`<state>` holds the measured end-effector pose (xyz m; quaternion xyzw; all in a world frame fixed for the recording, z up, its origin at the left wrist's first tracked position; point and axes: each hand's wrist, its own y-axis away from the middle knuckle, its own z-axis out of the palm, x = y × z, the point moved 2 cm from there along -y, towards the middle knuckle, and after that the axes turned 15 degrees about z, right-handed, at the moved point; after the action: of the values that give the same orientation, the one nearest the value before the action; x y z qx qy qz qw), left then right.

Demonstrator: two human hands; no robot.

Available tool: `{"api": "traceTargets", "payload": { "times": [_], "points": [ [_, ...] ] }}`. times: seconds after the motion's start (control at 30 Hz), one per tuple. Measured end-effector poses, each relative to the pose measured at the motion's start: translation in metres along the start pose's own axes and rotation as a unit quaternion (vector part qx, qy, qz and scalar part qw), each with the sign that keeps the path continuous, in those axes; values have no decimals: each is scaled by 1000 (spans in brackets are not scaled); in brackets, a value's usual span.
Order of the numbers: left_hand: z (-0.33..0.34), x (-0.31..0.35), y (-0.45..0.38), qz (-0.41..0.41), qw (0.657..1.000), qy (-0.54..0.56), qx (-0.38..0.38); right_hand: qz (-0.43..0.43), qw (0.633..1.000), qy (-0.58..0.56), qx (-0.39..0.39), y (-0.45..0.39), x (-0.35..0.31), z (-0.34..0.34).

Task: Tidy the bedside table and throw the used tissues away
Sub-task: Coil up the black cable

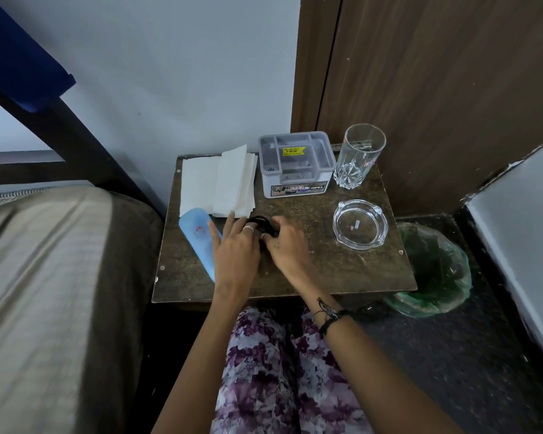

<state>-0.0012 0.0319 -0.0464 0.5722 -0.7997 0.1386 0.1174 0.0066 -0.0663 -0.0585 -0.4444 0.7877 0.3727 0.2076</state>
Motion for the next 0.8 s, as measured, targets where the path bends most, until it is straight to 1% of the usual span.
{"api": "traceTargets", "payload": {
  "times": [0.1,0.2,0.37,0.53,0.7,0.8],
  "points": [
    [1,-8,8,-37,999,-8,0,-4,1000,0,-7,5,-6,8],
    [0,-20,13,-71,997,16,2,-10,1000,4,-8,7,-8,13],
    [-5,-46,19,-35,998,42,16,-18,1000,22,-4,10,-10,17],
    [-10,-70,21,-2,999,54,2,-26,999,22,-21,13,-11,23],
    [-13,-71,26,-15,996,77,49,-54,997,-5,-52,17,-19,35],
    [-10,-70,25,-26,995,81,54,-47,997,-16,-53,16,-20,37]
  ]
}}
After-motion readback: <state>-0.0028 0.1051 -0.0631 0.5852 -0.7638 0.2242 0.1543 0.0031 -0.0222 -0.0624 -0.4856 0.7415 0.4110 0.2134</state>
